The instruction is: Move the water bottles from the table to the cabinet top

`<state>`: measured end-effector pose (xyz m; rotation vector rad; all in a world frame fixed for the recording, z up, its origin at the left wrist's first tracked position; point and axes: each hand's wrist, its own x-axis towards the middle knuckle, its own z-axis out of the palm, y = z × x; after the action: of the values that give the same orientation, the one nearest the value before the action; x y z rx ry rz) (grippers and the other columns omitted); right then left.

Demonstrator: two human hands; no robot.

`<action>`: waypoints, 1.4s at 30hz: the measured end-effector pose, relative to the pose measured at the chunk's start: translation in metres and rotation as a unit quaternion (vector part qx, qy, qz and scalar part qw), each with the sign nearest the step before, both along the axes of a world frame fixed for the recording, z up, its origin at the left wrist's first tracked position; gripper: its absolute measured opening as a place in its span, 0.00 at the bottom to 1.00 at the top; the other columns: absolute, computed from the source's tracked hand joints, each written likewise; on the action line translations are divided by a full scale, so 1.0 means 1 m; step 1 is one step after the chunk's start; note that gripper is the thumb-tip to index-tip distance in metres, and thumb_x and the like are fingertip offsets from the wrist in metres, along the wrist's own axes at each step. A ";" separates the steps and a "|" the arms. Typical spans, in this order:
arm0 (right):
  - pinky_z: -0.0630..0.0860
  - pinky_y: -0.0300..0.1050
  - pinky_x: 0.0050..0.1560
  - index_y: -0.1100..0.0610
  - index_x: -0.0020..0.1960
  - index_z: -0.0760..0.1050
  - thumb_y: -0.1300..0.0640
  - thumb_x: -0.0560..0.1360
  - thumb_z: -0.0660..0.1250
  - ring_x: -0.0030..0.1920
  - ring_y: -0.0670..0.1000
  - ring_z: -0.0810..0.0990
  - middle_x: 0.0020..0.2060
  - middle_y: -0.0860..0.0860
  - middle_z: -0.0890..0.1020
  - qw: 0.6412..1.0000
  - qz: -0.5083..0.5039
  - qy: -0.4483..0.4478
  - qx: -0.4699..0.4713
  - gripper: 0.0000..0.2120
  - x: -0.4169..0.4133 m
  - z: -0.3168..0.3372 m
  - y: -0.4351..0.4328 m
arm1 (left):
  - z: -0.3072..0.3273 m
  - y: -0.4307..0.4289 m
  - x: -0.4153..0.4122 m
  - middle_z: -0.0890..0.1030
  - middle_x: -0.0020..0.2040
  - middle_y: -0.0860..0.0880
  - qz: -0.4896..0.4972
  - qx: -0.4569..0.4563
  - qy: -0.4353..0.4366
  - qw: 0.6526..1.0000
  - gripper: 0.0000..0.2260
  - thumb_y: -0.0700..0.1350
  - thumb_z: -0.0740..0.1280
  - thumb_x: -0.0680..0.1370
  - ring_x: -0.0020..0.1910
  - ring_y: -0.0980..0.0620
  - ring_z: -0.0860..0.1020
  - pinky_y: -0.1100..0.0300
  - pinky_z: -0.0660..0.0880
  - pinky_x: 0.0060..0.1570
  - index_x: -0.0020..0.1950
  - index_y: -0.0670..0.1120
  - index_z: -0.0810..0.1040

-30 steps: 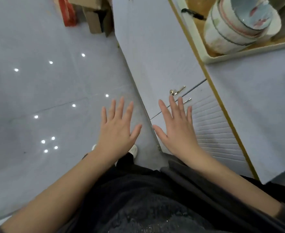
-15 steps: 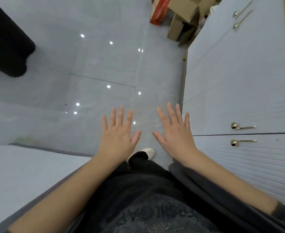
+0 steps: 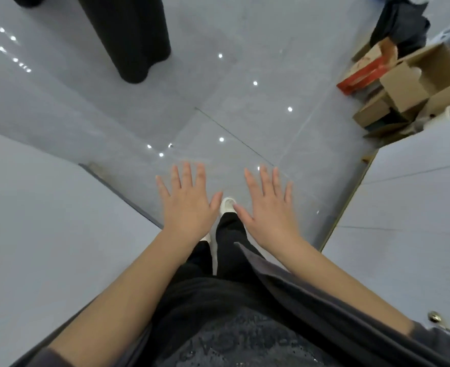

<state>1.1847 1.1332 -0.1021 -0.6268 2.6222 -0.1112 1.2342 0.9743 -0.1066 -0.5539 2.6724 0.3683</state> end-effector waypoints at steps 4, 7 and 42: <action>0.40 0.64 0.76 0.48 0.80 0.40 0.38 0.80 0.52 0.78 0.59 0.36 0.80 0.55 0.42 0.996 0.086 -0.005 -0.004 0.35 -0.038 -0.011 -0.041 | -0.001 -0.025 -0.007 0.46 0.80 0.43 0.069 -0.007 0.003 0.998 0.32 0.62 0.48 0.81 0.78 0.41 0.43 0.36 0.40 0.72 0.80 0.48 0.45; 0.40 0.65 0.76 0.48 0.80 0.41 0.38 0.80 0.53 0.78 0.59 0.37 0.80 0.55 0.43 0.989 0.150 -0.007 -0.007 0.35 -0.068 -0.018 -0.069 | -0.004 -0.041 -0.016 0.45 0.80 0.43 0.118 -0.012 -0.009 0.993 0.33 0.63 0.47 0.80 0.78 0.41 0.42 0.36 0.40 0.72 0.80 0.49 0.43; 0.43 0.65 0.75 0.49 0.80 0.45 0.38 0.80 0.55 0.79 0.60 0.41 0.80 0.56 0.46 0.955 0.295 -0.011 0.027 0.35 -0.274 -0.027 -0.450 | -0.020 -0.372 -0.177 0.44 0.80 0.44 0.261 0.049 -0.013 0.964 0.32 0.62 0.49 0.81 0.78 0.42 0.42 0.35 0.39 0.72 0.80 0.50 0.43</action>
<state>0.9103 0.6833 -0.1293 -1.3421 2.2921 0.1359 1.0572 0.6027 -0.1270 -1.2236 2.4318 0.6270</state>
